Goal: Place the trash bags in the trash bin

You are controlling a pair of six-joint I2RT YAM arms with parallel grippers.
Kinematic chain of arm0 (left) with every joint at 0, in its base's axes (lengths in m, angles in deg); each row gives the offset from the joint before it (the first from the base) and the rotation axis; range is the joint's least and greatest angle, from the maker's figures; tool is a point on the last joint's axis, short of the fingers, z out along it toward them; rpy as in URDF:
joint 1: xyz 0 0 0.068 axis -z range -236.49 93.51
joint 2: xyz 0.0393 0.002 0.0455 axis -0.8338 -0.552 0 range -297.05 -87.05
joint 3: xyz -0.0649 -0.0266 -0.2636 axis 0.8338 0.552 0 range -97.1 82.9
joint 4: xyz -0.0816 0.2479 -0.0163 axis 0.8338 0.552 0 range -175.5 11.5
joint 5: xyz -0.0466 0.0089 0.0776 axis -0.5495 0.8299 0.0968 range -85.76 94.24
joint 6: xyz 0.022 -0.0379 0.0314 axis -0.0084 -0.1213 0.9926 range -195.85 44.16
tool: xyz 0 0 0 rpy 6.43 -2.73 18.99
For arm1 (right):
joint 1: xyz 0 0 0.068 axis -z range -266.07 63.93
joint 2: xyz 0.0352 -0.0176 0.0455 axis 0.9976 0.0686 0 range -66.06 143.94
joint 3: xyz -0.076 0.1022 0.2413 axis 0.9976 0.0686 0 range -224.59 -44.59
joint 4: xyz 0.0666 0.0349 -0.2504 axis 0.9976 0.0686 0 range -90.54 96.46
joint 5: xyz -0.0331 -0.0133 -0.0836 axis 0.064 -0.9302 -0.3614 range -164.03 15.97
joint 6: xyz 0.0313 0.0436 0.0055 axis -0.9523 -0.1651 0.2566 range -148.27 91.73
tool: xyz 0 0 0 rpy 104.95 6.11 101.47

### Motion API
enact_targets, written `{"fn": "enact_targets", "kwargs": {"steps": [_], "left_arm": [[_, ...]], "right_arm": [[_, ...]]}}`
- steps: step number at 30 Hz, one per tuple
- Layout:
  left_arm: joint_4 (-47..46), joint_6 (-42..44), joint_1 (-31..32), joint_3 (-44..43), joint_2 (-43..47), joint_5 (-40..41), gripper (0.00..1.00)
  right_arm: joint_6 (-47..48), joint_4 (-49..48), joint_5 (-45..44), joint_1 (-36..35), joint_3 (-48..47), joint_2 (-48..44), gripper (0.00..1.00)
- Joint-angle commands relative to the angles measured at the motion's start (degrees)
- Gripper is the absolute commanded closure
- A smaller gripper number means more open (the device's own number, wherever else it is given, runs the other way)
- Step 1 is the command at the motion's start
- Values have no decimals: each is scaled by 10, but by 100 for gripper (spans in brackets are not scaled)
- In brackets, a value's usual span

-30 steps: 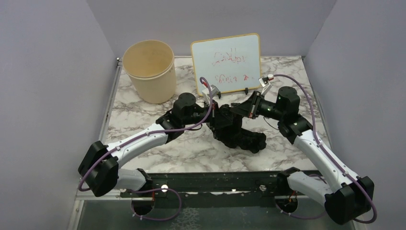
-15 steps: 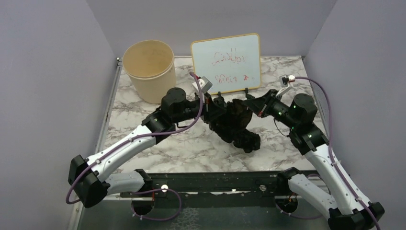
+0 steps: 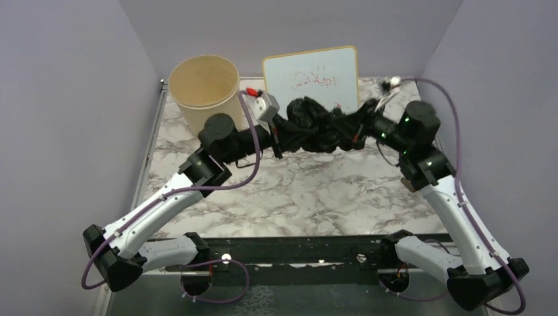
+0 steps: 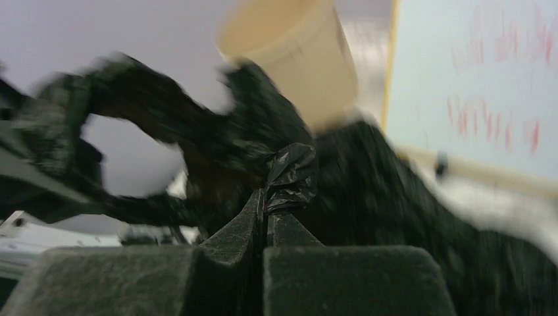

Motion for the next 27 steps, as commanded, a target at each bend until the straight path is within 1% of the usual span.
{"fn": "enact_targets", "kwargs": {"steps": [1,2,4,6,9,12,14,17,18,19,21,23,27], "left_arm": [[6,-94,-1,226,29,-2,100],[-17,-125,-1,273,36,-7,100],[-62,-180,-1,329,49,-14,100],[-81,-191,-1,339,57,-31,100],[-36,-144,-1,282,47,-13,100],[24,-86,-1,188,17,-5,100],[60,-55,-1,117,-4,14,100],[60,-30,-2,37,-17,32,100],[44,-29,-1,27,-18,31,100],[22,-35,-1,26,-20,20,100],[-4,-53,-1,35,-24,-5,100],[-11,-71,-1,67,-21,-25,100],[-15,-121,0,189,18,-26,100]], "right_arm": [[-55,123,-61,1,225,-47,99],[-65,117,-60,1,262,-67,99],[-90,93,-63,1,305,-106,99],[-101,70,-76,1,312,-129,99],[-78,83,-108,1,262,-110,99],[-36,118,-110,1,174,-51,99],[-15,135,-104,1,112,-14,99],[4,143,-102,1,19,18,99],[9,138,-93,1,-4,20,99],[12,126,-79,1,-5,18,99],[6,97,-54,1,27,1,99],[-10,83,-40,1,90,-19,99],[-44,108,-30,1,213,-53,99]]}}
